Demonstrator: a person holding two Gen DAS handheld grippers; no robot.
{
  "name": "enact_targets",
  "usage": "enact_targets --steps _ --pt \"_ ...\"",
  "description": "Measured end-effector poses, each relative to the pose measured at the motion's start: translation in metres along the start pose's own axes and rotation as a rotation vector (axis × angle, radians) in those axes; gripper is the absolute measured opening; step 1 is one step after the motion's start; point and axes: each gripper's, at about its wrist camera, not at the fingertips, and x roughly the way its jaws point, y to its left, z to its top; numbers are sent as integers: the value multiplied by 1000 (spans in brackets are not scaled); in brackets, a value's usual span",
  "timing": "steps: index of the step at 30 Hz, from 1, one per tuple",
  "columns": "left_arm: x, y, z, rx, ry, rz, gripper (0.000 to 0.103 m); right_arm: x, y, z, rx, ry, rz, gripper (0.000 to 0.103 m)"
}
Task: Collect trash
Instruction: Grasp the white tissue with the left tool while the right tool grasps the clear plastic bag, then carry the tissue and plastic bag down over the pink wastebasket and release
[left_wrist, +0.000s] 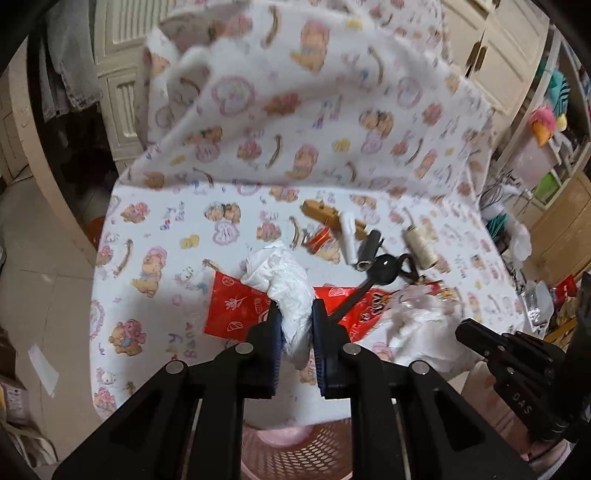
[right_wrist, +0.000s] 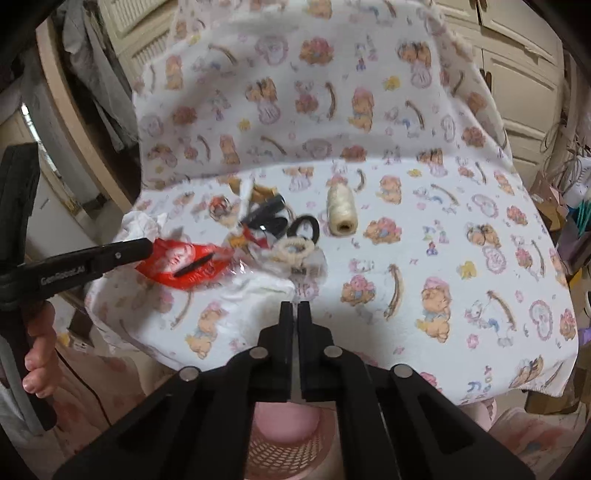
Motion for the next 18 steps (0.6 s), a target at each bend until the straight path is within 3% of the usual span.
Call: enact_targets --steps 5,6,9,14,17,18 --pt "-9 5 -6 -12 -7 14 14 2 8 -5 -50 -3 -34 3" --pt "-9 6 -6 -13 -6 19 14 4 8 -5 -52 1 -35 8" --pt "-10 9 -7 -10 -11 30 14 12 10 -6 -66 5 -28 62" --pt "-11 10 -9 -15 -7 8 15 25 22 -7 -117 18 -48 60" --pt "-13 7 -10 1 -11 16 15 33 26 -8 -135 28 -89 40" --pt "-14 6 -10 8 -14 20 15 34 28 -8 -148 20 -111 29"
